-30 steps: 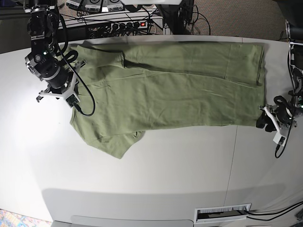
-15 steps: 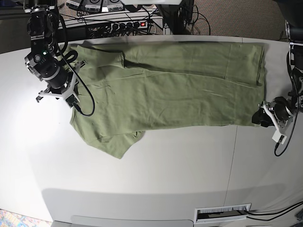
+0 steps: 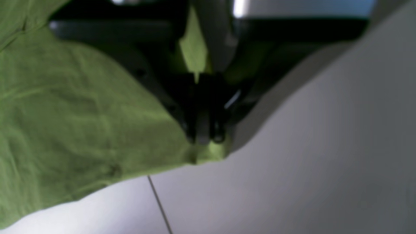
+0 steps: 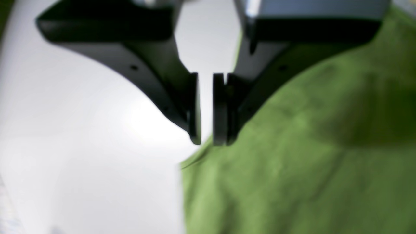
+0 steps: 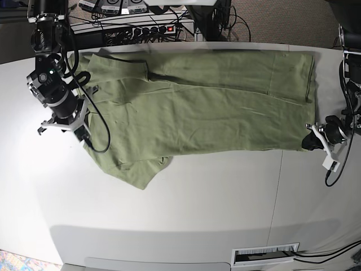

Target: Fold the T-shirt properly

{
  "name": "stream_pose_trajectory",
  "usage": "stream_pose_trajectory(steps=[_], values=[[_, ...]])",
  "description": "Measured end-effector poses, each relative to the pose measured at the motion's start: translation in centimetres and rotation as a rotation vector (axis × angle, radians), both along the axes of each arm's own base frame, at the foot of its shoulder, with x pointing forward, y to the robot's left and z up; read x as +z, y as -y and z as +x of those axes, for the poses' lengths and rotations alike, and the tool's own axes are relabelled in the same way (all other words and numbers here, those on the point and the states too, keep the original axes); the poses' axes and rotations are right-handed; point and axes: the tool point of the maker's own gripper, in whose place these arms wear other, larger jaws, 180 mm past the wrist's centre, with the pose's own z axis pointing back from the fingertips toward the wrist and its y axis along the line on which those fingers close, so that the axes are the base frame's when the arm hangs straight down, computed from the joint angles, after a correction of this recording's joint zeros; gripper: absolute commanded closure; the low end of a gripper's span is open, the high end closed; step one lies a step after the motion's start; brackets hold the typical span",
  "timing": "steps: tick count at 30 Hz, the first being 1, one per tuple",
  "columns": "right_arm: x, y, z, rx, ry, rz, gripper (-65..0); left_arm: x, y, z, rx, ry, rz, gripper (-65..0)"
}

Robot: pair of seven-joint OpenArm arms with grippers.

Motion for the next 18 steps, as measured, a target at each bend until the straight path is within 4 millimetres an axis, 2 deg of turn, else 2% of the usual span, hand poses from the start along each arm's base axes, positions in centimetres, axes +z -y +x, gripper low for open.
stream_pose_trajectory(steps=[2, 4, 7, 8, 11, 18], values=[[-0.3, 0.5, 1.2, -0.032, 0.019, 0.036, -7.6, 0.2, 0.2, 0.0, -0.007, -0.008, -0.005, 0.0], [-2.0, 1.3, 2.1, -0.077, -0.010, 0.079, -8.7, 0.5, 0.6, -0.1, -0.006, -0.018, -0.034, 0.0], [-3.4, 1.4, 3.8, -0.126, -0.044, 0.172, -17.3, 0.6, 0.8, -0.1, -0.004, -0.021, -0.049, 0.0], [-3.4, 1.5, 4.5, -0.142, -0.048, 0.193, -19.3, 0.6, 0.8, -0.1, -0.004, -0.022, -0.048, 0.0], [-2.5, 2.0, 6.5, -0.168, -0.031, 0.227, -19.6, 0.6, 0.7, -0.1, -0.004, -0.022, -0.047, 0.0], [-2.1, 3.7, 9.5, -0.232, -0.039, 0.260, -19.6, 1.1, -0.3, 0.0, 0.005, -0.013, -0.029, 0.0]])
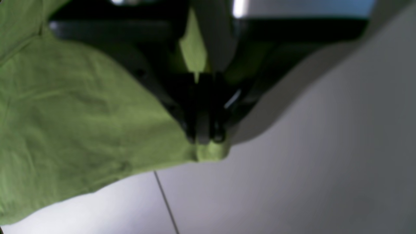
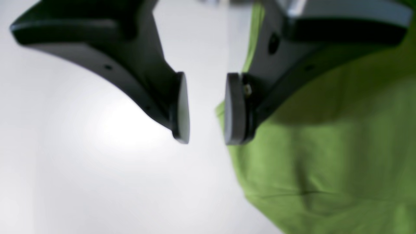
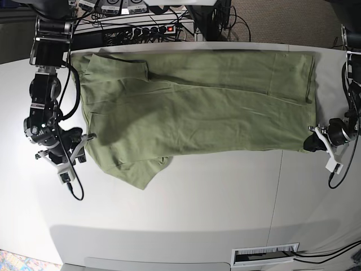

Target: Fold the T-shirt properly

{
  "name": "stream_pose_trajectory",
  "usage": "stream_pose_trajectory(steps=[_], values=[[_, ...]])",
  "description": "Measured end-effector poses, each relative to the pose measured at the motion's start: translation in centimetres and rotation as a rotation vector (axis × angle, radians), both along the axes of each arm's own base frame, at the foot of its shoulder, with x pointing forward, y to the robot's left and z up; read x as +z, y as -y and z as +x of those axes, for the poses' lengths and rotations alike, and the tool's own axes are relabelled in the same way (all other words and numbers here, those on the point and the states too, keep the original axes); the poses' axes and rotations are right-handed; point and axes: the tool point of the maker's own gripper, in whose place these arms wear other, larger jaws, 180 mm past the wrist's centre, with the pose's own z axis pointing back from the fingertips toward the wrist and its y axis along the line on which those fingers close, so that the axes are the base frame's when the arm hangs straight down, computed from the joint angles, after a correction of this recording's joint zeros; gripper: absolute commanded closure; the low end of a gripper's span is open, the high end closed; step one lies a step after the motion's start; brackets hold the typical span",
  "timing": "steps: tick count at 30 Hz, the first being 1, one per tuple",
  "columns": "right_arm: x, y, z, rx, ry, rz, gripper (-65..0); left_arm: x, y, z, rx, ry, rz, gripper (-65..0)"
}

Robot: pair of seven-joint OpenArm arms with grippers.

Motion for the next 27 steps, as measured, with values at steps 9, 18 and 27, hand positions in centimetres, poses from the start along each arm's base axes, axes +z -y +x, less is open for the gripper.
stream_pose_trajectory(steps=[9, 18, 27], values=[[-0.4, 0.7, 3.5, -0.033, -0.009, 0.144, -19.6, 0.1, -0.1, 0.1, 0.001, 0.002, 0.002, 0.0], [-3.1, 0.7, 4.4, -0.063, -0.069, 0.233, -19.6, 0.1, -0.1, 0.1, 0.001, 0.002, 0.001, 0.0], [-4.6, -3.2, 4.9, -0.006, -0.077, 0.253, -19.6, 0.1, -0.1, 0.0, 0.001, 0.002, 0.001, 0.0]])
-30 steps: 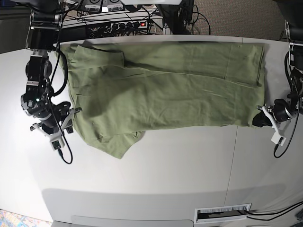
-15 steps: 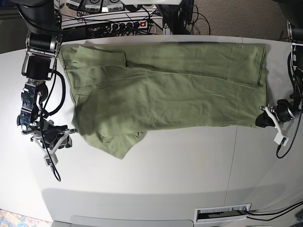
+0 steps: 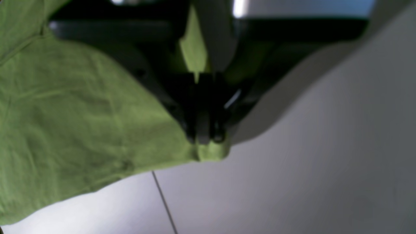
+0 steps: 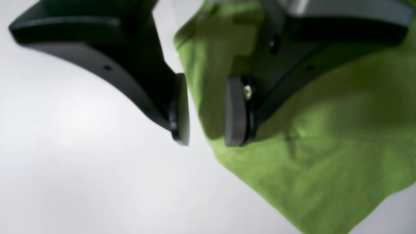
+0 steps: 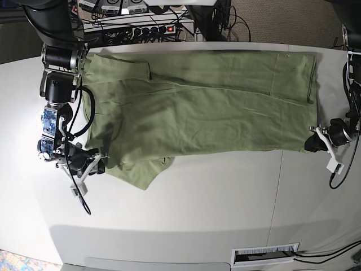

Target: Fold the T-shirt properly

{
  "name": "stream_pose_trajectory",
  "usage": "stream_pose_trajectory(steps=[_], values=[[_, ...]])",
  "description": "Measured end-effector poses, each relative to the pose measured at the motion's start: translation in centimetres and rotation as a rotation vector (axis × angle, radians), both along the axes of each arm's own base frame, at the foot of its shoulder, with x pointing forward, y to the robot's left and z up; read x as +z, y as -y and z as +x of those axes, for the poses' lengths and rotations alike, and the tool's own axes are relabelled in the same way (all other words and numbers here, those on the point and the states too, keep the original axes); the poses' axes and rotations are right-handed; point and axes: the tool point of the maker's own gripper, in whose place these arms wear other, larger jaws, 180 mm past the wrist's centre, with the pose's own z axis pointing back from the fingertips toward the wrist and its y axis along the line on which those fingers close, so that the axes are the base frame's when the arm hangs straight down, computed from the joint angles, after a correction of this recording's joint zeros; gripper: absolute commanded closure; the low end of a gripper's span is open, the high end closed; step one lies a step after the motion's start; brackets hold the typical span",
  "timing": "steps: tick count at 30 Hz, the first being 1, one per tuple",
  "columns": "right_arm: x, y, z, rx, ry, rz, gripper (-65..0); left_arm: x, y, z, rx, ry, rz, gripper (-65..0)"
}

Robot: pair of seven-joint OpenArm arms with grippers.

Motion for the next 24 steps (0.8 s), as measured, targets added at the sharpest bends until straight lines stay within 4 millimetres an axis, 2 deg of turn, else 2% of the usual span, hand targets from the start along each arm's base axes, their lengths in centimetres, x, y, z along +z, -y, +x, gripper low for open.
stream_pose_trajectory(steps=[10, 16, 22, 24], values=[[-0.1, 0.5, -0.1, -0.002, -0.002, -0.018, -19.6, 0.0, 0.0, 0.0, 0.000, 0.000, 0.000, 0.0], [-1.7, 0.5, -1.1, -0.011, -0.041, -0.004, -19.6, 0.0, 0.0, 0.0, 0.000, 0.000, 0.000, 0.0], [-2.0, 0.4, -1.2, -0.017, -0.056, 0.003, -19.4, 0.0, 0.0, 0.0, 0.000, 0.001, 0.000, 0.0], [-2.0, 0.1, -1.3, -0.020, -0.065, 0.026, -13.1, 0.1, 0.0, 0.1, 0.002, 0.008, -0.003, 0.0]])
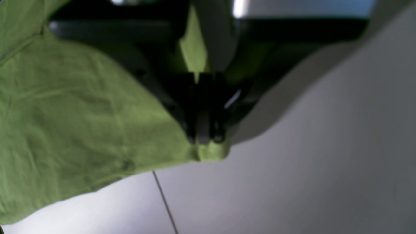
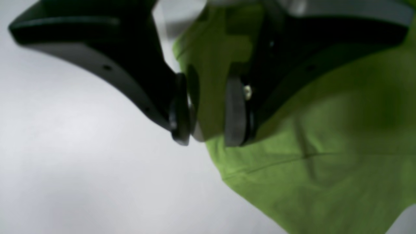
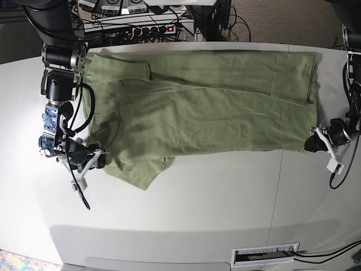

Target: Fold the T-shirt properly

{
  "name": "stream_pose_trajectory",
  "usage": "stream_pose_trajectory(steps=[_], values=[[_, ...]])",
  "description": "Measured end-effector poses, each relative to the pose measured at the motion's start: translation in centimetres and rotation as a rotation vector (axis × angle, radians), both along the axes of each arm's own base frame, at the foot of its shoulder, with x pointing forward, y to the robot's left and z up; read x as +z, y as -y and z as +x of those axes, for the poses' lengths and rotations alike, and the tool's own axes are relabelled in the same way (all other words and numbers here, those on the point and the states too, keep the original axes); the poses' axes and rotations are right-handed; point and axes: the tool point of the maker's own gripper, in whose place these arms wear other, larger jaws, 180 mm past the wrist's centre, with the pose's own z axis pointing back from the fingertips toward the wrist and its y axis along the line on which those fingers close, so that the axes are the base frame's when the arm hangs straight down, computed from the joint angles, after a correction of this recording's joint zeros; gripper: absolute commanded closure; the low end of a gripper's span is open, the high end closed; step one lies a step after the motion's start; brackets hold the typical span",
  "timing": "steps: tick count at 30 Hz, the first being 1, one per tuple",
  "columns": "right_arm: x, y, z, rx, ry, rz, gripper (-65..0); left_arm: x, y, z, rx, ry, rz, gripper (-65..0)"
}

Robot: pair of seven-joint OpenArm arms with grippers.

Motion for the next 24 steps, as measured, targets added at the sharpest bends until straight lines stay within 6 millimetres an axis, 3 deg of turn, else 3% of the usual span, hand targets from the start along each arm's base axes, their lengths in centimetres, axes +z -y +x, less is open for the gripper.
stream_pose_trajectory(steps=[2, 6, 11, 15, 19, 24], values=[[-0.1, -0.7, -0.1, 0.002, -0.011, 0.027, -6.8, 0.1, 0.0, 0.1, 0.001, 0.006, -0.003, 0.0], [-0.3, -2.5, 0.0, 0.030, -0.014, 0.057, 0.0, 0.1, 0.0, 0.1, 0.002, 0.006, -0.002, 0.0], [-0.1, -2.8, 0.1, 0.039, -0.033, 0.058, 0.0, 0.1, -0.2, 0.1, 0.002, 0.005, 0.002, 0.0], [0.4, -2.4, -0.2, 0.057, -0.074, 0.006, 0.0, 1.4, -1.2, 0.3, 0.010, 0.030, 0.006, 0.0], [2.1, -2.2, -0.3, 0.069, -0.071, 0.009, 0.0, 3.7, -2.3, 0.3, 0.020, 0.035, -0.029, 0.0], [4.6, -2.4, -0.3, 0.092, -0.062, 0.028, 0.0, 5.4, -2.0, -0.5, -0.006, -0.018, -0.090, 0.0]])
